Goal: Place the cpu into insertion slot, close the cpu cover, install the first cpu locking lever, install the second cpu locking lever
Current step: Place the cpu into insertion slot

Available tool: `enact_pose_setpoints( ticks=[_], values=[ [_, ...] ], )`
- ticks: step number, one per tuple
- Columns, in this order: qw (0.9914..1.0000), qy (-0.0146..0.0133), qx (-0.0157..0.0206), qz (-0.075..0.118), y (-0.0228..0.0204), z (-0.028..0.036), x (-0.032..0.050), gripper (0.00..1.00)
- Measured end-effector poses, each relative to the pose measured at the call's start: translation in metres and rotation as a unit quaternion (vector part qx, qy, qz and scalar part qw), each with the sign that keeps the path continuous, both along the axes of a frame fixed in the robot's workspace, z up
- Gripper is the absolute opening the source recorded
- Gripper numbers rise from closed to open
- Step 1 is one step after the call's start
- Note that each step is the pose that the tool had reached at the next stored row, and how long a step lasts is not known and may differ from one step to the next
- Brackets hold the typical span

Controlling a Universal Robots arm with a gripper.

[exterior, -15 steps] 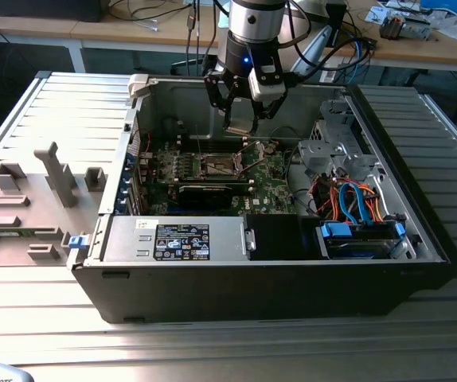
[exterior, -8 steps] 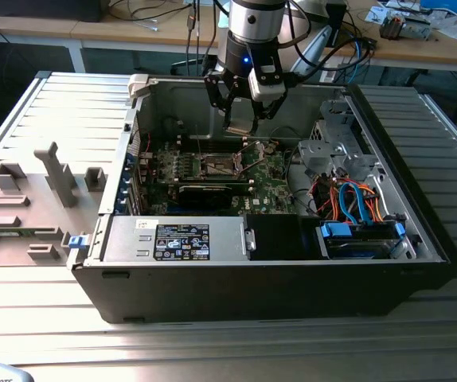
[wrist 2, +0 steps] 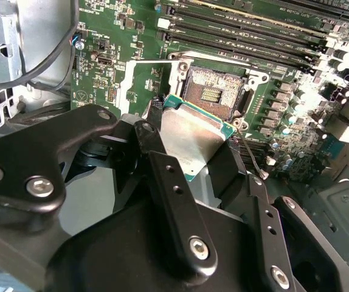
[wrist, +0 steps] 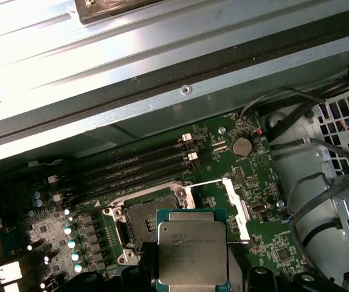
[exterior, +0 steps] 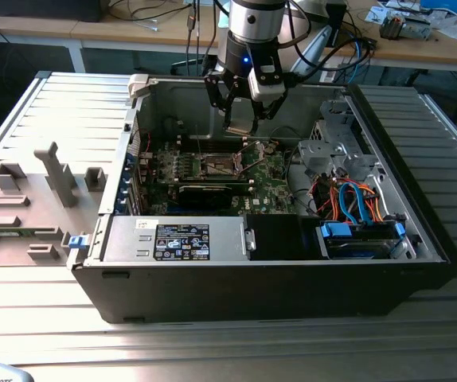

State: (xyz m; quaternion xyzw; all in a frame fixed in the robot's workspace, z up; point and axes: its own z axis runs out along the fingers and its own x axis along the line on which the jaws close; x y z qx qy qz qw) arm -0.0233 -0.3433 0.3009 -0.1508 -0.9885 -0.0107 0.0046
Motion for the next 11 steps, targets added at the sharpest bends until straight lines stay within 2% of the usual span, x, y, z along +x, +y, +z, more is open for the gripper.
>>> enact_pose_setpoints(
  ticks=[11],
  values=[
    [0.99999, 0.0, -0.0011, -0.003, 0.0, 0.0, 0.0, 0.54]
  ],
)
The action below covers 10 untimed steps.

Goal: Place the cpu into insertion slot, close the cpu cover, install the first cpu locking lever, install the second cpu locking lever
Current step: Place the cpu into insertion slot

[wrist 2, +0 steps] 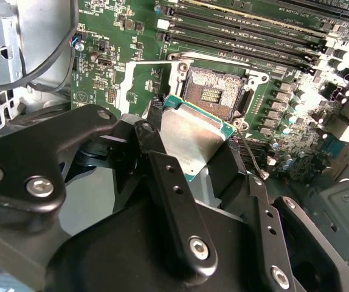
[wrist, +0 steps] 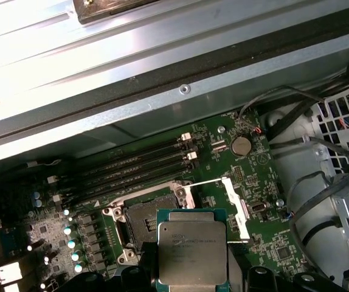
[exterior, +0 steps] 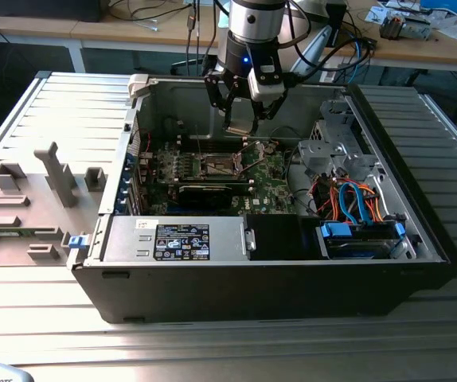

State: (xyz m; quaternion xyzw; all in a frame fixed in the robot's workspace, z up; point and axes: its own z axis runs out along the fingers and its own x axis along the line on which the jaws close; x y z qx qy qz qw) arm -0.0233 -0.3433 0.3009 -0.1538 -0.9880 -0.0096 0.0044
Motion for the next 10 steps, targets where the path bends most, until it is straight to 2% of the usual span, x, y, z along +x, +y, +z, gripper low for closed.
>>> enact_pose_setpoints(
  ticks=[10],
  values=[
    [1.0, 0.0, -0.001, -0.003, 0.0, 0.0, 0.0, 0.54]
  ],
)
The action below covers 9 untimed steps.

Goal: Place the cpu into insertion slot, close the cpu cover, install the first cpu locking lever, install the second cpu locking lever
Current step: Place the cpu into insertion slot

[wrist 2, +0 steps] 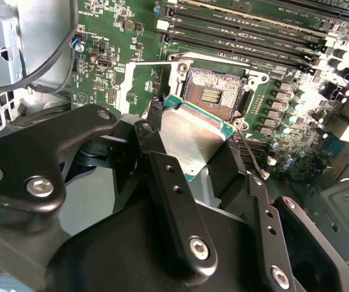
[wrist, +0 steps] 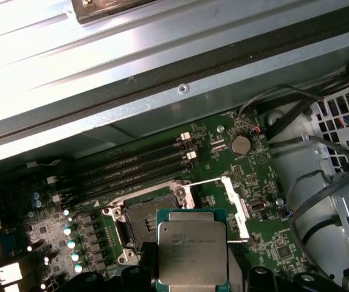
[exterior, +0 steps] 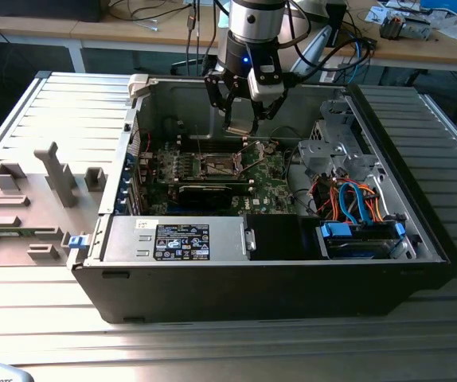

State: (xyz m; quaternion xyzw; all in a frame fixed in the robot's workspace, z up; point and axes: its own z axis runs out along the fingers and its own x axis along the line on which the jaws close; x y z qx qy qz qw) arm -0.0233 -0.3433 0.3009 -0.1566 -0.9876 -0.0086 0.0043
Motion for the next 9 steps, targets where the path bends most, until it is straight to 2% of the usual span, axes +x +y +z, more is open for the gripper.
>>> enact_pose_setpoints(
  ticks=[9],
  values=[
    [1.0, 0.0, -0.0008, -0.002, 0.0, 0.0, 0.0, 0.54]
  ],
)
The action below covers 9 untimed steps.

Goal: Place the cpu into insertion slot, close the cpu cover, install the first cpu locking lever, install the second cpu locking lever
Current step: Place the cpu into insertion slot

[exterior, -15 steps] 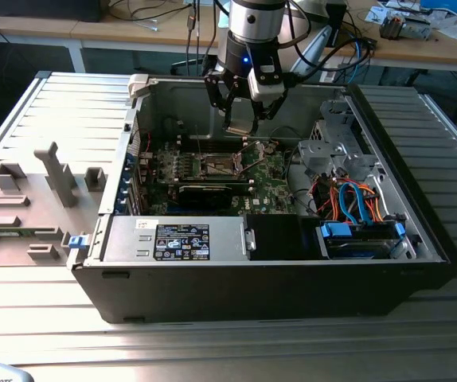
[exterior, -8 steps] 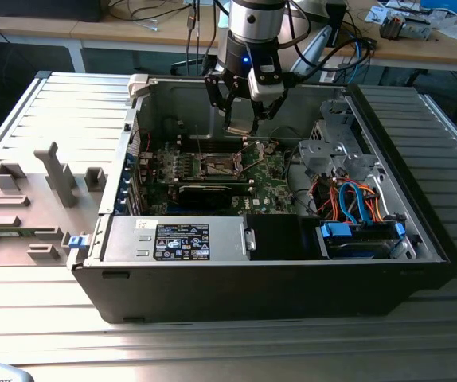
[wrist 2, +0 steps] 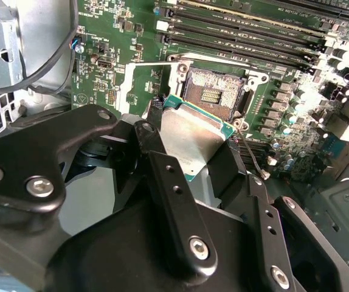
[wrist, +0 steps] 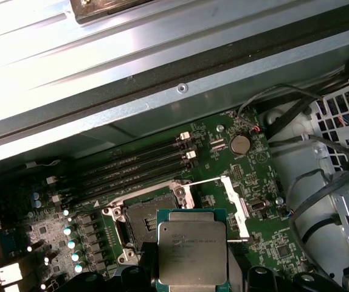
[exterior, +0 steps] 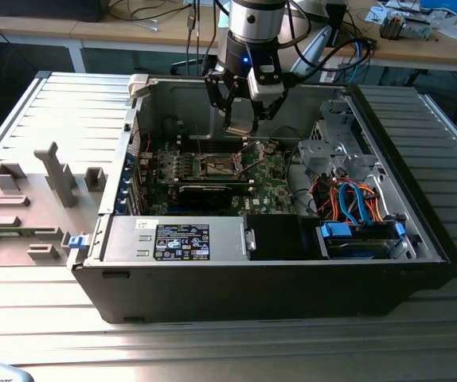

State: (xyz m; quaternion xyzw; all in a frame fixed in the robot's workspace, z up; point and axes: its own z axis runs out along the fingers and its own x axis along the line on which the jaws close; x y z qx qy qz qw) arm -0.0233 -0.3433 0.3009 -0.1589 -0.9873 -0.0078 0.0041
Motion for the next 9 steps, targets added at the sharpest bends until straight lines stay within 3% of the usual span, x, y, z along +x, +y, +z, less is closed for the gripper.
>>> enact_pose_setpoints(
  ticks=[9],
  values=[
    [1.0, 0.0, -0.001, -0.003, 0.0, 0.0, 0.0, 0.54]
  ],
)
